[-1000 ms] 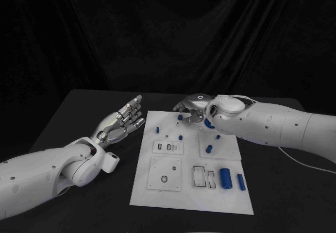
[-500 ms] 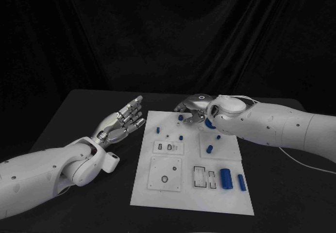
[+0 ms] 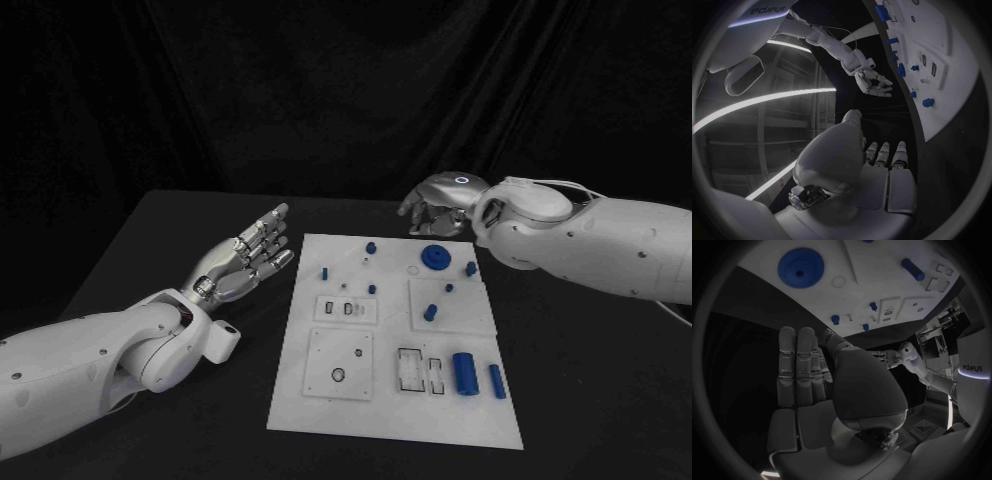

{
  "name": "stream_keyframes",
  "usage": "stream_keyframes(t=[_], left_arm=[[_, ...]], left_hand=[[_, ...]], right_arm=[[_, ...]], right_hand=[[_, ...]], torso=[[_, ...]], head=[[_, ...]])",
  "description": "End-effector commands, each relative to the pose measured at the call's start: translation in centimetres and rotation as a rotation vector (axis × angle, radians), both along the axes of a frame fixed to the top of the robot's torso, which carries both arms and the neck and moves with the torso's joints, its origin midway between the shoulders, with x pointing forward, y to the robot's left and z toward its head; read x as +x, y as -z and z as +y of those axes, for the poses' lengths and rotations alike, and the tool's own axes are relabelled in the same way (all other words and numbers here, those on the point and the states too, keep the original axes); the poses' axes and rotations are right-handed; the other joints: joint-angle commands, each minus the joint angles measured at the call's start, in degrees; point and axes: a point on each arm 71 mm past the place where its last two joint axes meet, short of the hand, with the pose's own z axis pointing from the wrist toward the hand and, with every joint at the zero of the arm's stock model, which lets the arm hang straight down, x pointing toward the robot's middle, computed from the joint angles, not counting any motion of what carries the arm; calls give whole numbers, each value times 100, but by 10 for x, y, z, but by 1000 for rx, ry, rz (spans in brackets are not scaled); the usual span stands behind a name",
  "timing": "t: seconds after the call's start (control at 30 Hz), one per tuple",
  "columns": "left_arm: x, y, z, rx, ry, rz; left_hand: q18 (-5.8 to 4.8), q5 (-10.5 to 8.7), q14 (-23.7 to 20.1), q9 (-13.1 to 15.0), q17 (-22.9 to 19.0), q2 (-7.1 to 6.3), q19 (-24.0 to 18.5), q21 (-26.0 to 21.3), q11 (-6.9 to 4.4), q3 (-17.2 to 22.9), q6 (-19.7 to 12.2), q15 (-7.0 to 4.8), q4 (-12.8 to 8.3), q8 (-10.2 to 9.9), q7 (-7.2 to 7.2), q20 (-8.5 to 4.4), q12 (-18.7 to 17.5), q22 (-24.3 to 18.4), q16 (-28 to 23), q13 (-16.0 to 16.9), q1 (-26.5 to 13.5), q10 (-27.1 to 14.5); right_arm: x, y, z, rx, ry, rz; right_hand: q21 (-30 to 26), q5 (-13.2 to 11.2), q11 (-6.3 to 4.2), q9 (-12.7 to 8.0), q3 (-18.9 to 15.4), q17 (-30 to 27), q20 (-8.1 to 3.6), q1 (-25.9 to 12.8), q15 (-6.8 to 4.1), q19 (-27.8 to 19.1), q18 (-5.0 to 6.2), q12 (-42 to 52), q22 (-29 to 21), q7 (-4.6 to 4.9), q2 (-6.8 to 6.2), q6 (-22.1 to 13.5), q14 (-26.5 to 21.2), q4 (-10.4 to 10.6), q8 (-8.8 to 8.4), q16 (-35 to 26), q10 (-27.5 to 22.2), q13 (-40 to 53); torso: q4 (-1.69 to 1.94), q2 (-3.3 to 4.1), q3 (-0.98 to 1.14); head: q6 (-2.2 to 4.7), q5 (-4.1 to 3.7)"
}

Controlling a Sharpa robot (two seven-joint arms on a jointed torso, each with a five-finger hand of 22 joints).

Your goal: Assemble the parts on the task board

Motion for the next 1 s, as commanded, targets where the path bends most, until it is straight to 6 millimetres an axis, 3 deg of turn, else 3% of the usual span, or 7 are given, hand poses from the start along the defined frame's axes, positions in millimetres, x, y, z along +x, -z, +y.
stream_keyframes(t=[0.03,0.07,0.13,0.3,0.33,0.53,1.0], left_arm=[[-3,-8,-2,-58,34,-76],[-3,-8,-2,-58,35,-75],[-3,-8,-2,-58,36,-75],[-2,-8,-3,-59,41,-72],[-2,-7,-3,-59,42,-70],[-2,-7,-2,-58,43,-67],[-1,-6,-2,-54,43,-61]], left_hand=[[47,32,-13,11,-8,-2,-4,-17,35,30,9,47,4,25,61,40,-20,-8,-21,-5,47,5],[47,32,-13,11,-8,-1,-4,-17,36,33,11,52,2,26,69,42,-20,-8,-21,-5,49,5],[47,32,-13,11,-8,-1,-4,-17,36,33,11,52,1,26,70,42,-20,-8,-21,-5,49,5],[47,32,-13,10,-8,0,-4,-17,38,35,8,55,-1,25,75,44,-20,-8,-21,-5,51,5],[47,32,-13,10,-8,0,-4,-17,38,35,8,55,-1,25,75,44,-20,-8,-21,-5,51,5],[46,33,-13,10,-8,3,-4,-17,43,41,11,64,-6,25,84,47,-20,-8,-21,-5,56,5],[44,33,-13,7,-8,5,-5,-18,69,53,-4,88,-17,19,79,58,-20,-8,-21,-5,65,5]], right_arm=[[-1,3,-17,-55,114,64],[-2,4,-23,-69,139,83],[-2,7,-31,-86,170,108],[-5,20,-49,-105,225,147],[-6,25,-53,-105,233,154],[-7,35,-57,-105,239,165],[-8,44,-55,-74,209,138]], right_hand=[[-307,-134,-167,-10,-254,-99,-28,-206,3,-109,81,1423,-146,-113,-117,-31,-56,62,-83,-175,34,1141],[-296,-148,-197,25,-421,775,-37,-489,-16,-16,65,3038,-66,-168,-87,4,251,245,-78,634,-5,2728],[879,-148,-271,94,-661,3128,-100,-1048,-68,750,-145,5919,1083,-186,13,-69,937,603,-91,2792,1029,5935],[2218,-91,-279,211,-799,4716,-171,-1316,-133,1483,-383,7364,2361,-147,54,-153,1393,743,-74,4172,2206,7910],[2921,208,-306,286,-786,5385,-194,-1272,-157,1845,-525,7377,3015,-165,44,-103,1571,713,-55,4742,2221,7931],[3057,274,-302,335,-760,5385,-189,-1219,-153,1866,-544,7377,3173,-165,56,-176,1571,671,-91,4742,2221,7931],[3139,245,-293,366,-717,5385,-183,-1106,-147,1889,-557,7377,3268,-151,77,-213,1571,587,-83,4742,2221,7931]], torso=[[-21,-20,-15],[-27,-23,-16],[-47,-31,-23],[-73,-45,-33],[-81,-50,-36],[-112,-37,-20],[-68,-35,-23]], head=[[-16,-16],[-16,-25],[-25,-22],[-39,-7],[-32,12],[-34,73],[-31,-10]])
